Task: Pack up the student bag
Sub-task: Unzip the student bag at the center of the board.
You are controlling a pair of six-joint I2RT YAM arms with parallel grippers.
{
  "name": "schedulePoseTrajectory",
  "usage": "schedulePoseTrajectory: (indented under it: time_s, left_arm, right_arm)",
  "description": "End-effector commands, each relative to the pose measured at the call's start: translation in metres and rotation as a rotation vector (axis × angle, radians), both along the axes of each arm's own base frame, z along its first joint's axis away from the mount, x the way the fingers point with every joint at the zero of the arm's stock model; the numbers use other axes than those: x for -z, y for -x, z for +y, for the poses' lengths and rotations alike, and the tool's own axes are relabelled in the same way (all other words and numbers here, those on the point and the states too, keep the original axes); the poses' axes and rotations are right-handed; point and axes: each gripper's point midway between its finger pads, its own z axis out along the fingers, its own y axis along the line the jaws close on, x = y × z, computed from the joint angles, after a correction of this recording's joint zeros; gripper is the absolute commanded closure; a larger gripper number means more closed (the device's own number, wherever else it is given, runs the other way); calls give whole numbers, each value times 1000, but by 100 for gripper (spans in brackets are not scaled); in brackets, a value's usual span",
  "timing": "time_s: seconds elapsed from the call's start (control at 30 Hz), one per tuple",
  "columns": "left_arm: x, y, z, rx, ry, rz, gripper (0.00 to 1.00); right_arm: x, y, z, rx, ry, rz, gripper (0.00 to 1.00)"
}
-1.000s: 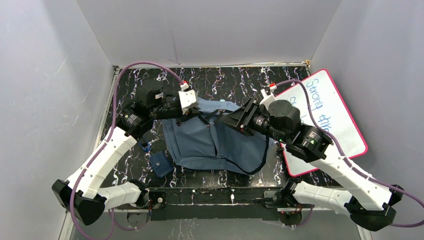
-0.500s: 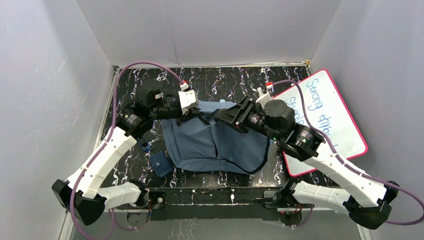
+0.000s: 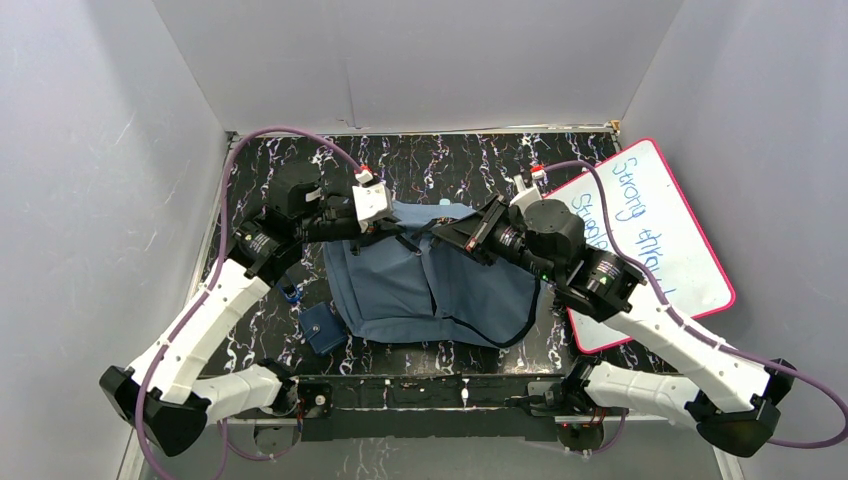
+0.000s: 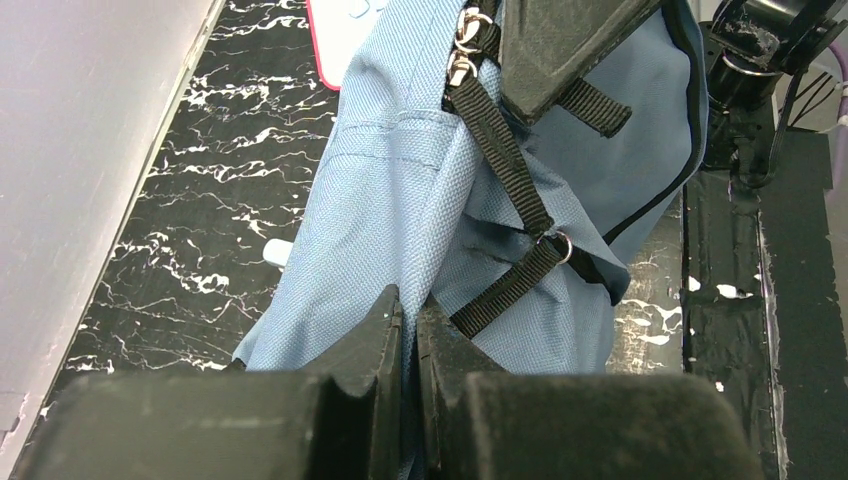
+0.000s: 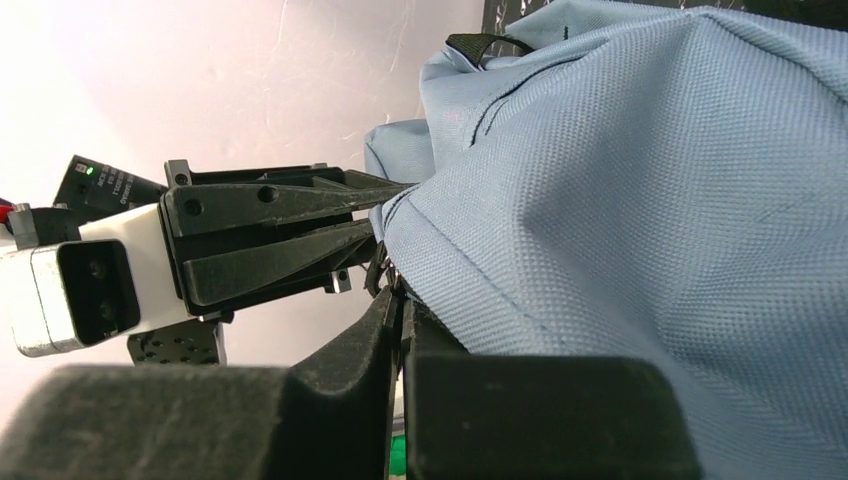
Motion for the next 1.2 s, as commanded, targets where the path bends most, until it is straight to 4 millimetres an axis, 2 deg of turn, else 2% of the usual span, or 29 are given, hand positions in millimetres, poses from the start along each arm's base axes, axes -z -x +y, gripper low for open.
schedulePoseTrajectory:
  time_s: [0.0,0.03,0.23,0.47,0.73,0.83,0.9,0.93,0.97,1.0,1.03,1.1,1.17]
  left_arm:
    - [-49,17,-4,79,124,-140,100]
    - [-50,17,-4,72,128,-145,100]
    - [-52,14,1,28,142,-168,100]
    - [-47,9,4,-13,134,-164,100]
    - [-39,8,7,-35,127,-147,100]
    - [-36,9,9,-44,125,-139,100]
    - [-34,11,9,-37,124,-136,100]
    - [-33,14,9,-26,124,-134,90]
    - [-32,17,9,-10,125,-136,62]
    - [-32,22,8,11,127,-139,44]
    - [-32,26,7,33,130,-142,33]
    - [-37,34,6,77,144,-156,19]
    - [-48,39,4,106,162,-175,13]
  right_arm:
    - [-22,-7,-8,52,-43,-79,96]
    - [-25,-7,-12,66,-42,-90,100]
    - [-34,-5,-49,170,-31,-126,100]
    - [-29,5,-98,279,22,-133,100]
    - [-15,21,-158,412,66,-94,100]
    - [-10,25,-172,444,76,-86,100]
    - [-15,25,-175,449,81,-108,100]
    - [-21,24,-175,443,85,-132,100]
    - [-28,23,-172,431,96,-162,100]
    - [-37,22,-168,414,99,-193,100]
    - [-46,22,-163,390,109,-229,100]
    - [-68,21,-152,336,111,-306,100]
    - [-82,21,-137,275,121,-369,100]
